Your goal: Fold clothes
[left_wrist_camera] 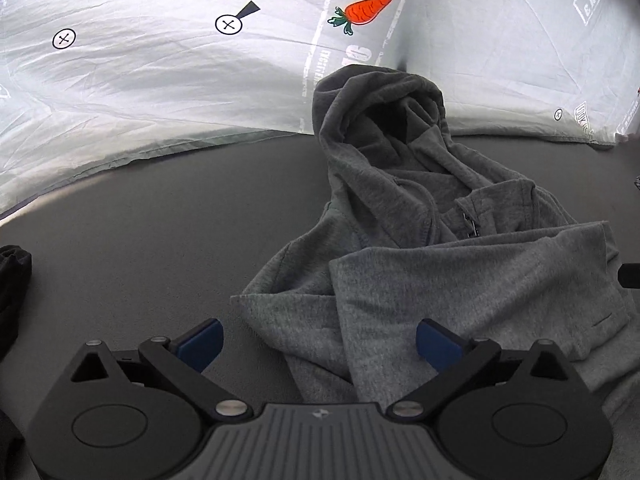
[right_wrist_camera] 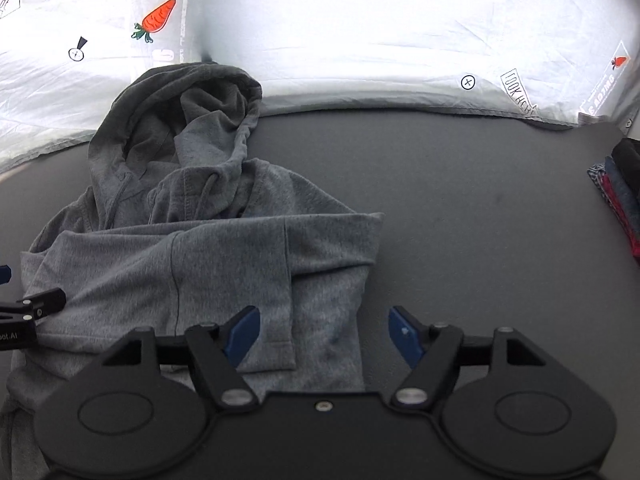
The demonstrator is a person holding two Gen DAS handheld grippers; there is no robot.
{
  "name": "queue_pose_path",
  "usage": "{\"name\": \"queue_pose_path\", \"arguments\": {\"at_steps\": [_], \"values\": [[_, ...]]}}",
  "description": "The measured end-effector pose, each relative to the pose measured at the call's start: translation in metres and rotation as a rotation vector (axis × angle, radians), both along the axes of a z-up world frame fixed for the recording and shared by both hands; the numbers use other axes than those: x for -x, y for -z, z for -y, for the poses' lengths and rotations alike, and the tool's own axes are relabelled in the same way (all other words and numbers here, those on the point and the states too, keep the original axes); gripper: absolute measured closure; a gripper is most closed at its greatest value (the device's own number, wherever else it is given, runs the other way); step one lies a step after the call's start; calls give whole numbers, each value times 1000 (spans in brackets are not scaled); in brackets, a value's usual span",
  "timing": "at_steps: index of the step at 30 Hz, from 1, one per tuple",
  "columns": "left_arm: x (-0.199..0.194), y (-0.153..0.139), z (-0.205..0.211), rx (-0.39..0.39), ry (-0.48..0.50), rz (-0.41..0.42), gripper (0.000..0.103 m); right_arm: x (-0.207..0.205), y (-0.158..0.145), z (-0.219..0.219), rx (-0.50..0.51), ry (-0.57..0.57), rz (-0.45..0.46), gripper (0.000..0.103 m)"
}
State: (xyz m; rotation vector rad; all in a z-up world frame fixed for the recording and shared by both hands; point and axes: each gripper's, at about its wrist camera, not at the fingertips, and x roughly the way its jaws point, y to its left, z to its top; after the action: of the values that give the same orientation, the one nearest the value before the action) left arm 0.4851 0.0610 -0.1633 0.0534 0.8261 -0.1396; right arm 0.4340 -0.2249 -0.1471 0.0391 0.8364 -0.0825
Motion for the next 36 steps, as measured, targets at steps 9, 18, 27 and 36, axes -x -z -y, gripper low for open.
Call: {"name": "queue_pose_path", "arguments": {"at_steps": [9,18,27,36], "values": [[-95,-25,9,-53,-54,135,1,-99,-6,-8,23,-77,89,15],[-162,2,58,-272,118,160,1,-212,31,-19,93,-206,35,13],[-148,12,71,-506,78,214,1,-208,35,-23,295,-195,66,12],[-112,-14,63,-657,104,298,1,-175,6,-19,618,-66,239,11]]}}
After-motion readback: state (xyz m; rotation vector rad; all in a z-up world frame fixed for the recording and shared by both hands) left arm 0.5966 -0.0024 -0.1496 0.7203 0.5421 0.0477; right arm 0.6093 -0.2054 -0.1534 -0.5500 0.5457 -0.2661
